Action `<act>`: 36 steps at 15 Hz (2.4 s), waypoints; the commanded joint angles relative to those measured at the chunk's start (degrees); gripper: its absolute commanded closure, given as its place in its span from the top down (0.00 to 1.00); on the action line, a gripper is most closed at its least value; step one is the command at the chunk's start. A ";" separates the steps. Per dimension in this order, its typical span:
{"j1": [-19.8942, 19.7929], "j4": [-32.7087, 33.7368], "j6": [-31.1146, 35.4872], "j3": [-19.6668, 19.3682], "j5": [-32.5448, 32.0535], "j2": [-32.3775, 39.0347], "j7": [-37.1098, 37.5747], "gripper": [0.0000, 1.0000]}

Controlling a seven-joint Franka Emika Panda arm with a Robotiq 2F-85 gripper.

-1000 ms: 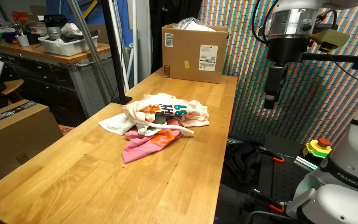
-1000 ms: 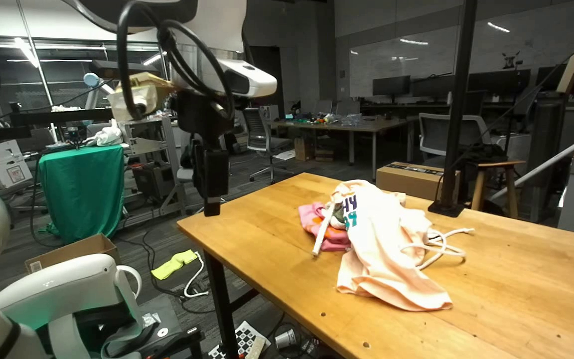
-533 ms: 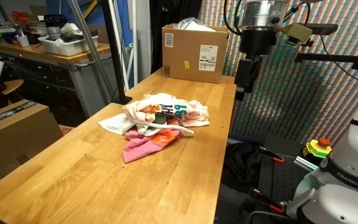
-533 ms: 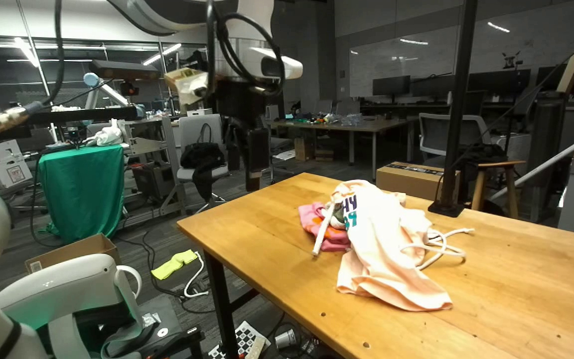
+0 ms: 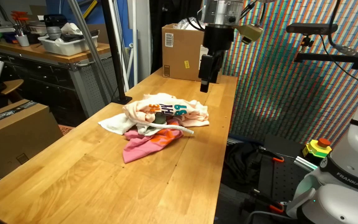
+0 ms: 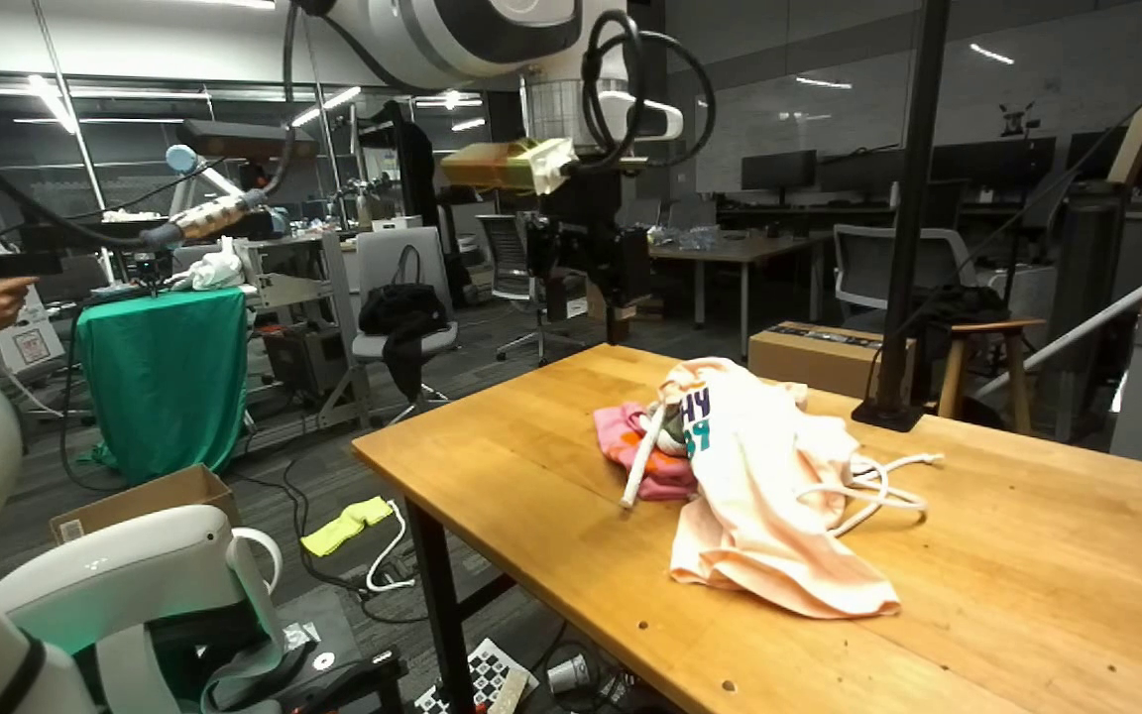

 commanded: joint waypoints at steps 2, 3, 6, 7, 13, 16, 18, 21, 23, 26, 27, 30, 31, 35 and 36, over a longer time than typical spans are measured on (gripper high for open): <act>1.18 6.61 5.31 -0.29 -2.68 8.59 -5.27 1.00; 1.28 7.17 7.03 -0.26 -3.01 9.96 -6.11 1.00; 1.62 8.64 12.17 -0.01 -4.06 14.09 -7.69 1.00; 1.70 9.06 13.98 0.12 -4.69 15.54 -7.67 1.00; 1.87 10.14 22.79 0.10 -9.72 22.41 -5.78 1.00; 1.98 10.65 24.83 -0.15 -12.33 25.25 -4.73 1.00; 2.09 10.67 26.40 -0.55 -14.79 26.79 -3.34 1.00; 2.34 11.00 28.69 -1.47 -19.27 28.74 -0.53 1.00; 2.52 11.30 30.04 -2.19 -22.03 29.74 1.57 1.00; 2.85 11.66 31.65 -3.40 -26.00 30.85 4.81 1.00; 3.00 11.86 32.10 -3.88 -27.36 31.23 6.08 1.00; 3.57 12.54 33.37 -5.35 -31.12 32.26 10.08 1.00; 3.78 12.74 33.67 -5.79 -32.05 32.55 11.14 1.00; 4.53 13.00 33.24 -6.92 -34.55 33.12 13.50 0.72; 4.71 13.01 33.21 -7.10 -34.94 33.17 13.97 0.66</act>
